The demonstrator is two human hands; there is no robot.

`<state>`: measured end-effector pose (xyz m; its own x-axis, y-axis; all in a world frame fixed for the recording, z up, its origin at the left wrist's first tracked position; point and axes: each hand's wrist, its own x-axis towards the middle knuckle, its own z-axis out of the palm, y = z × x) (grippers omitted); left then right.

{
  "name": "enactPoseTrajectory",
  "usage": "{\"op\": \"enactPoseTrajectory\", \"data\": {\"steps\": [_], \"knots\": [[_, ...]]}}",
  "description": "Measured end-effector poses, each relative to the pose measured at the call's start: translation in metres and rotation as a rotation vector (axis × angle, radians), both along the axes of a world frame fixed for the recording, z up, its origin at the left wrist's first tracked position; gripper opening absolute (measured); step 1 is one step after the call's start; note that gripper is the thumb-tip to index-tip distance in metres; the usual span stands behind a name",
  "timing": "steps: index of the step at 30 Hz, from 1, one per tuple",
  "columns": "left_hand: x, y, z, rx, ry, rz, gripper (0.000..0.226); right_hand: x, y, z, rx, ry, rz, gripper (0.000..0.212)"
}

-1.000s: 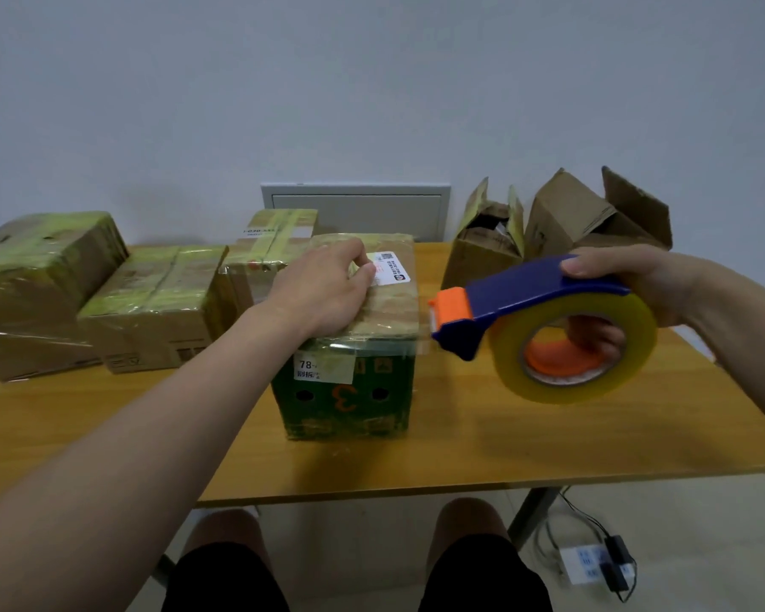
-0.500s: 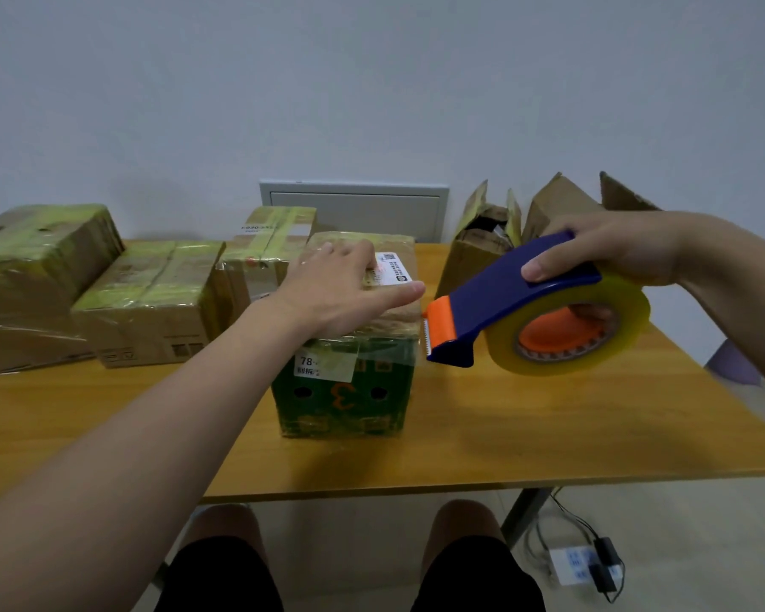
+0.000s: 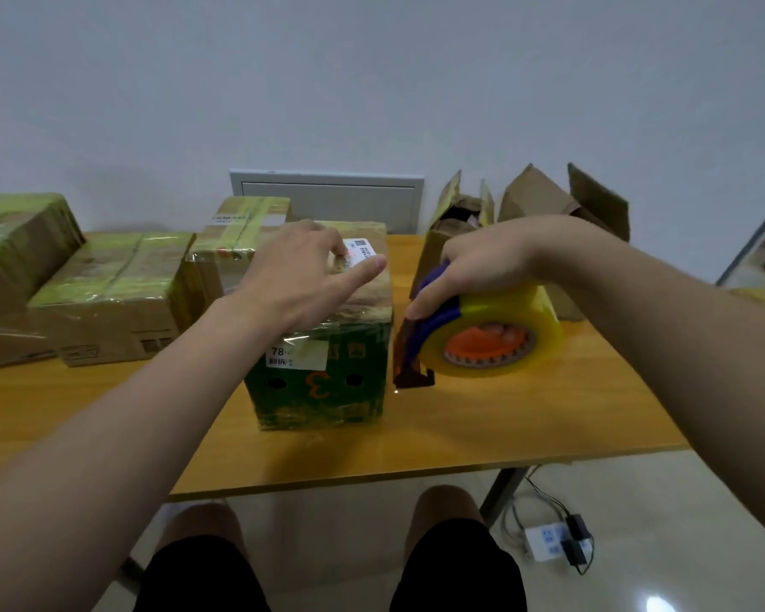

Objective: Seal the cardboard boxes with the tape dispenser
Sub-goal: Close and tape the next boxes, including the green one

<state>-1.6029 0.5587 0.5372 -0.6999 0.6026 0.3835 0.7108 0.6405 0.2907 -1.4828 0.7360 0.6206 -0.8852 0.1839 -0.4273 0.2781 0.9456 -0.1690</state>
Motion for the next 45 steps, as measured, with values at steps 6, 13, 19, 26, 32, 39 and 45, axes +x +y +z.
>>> {"op": "enactPoseTrajectory", "data": {"steps": [6,13,19,26,32,39,45], "knots": [[0.001,-0.021,0.008,-0.215,-0.013,-0.196,0.102,0.018,0.033,0.03,0.002,0.46,-0.167,0.07],[-0.013,-0.052,-0.003,0.181,-0.362,-0.297,0.07,0.002,0.007,0.01,-0.719,0.943,-0.285,0.042],[-0.003,-0.06,-0.013,0.068,0.196,-0.273,0.079,-0.054,-0.052,-0.033,-1.139,1.157,-0.285,0.042],[-0.007,-0.071,-0.036,0.227,0.261,-0.364,0.069,-0.075,-0.061,-0.062,-1.262,1.269,-0.209,0.034],[0.0,-0.06,-0.066,0.39,0.476,-0.367,0.05,-0.068,-0.054,-0.077,-1.372,1.321,-0.128,0.026],[0.038,-0.05,-0.032,0.167,0.303,-0.049,0.064,-0.065,-0.054,-0.072,-1.363,1.218,-0.13,0.034],[0.057,0.001,-0.027,-0.017,0.315,0.244,0.09,-0.061,-0.044,-0.072,-1.368,1.113,-0.134,0.029]]}}
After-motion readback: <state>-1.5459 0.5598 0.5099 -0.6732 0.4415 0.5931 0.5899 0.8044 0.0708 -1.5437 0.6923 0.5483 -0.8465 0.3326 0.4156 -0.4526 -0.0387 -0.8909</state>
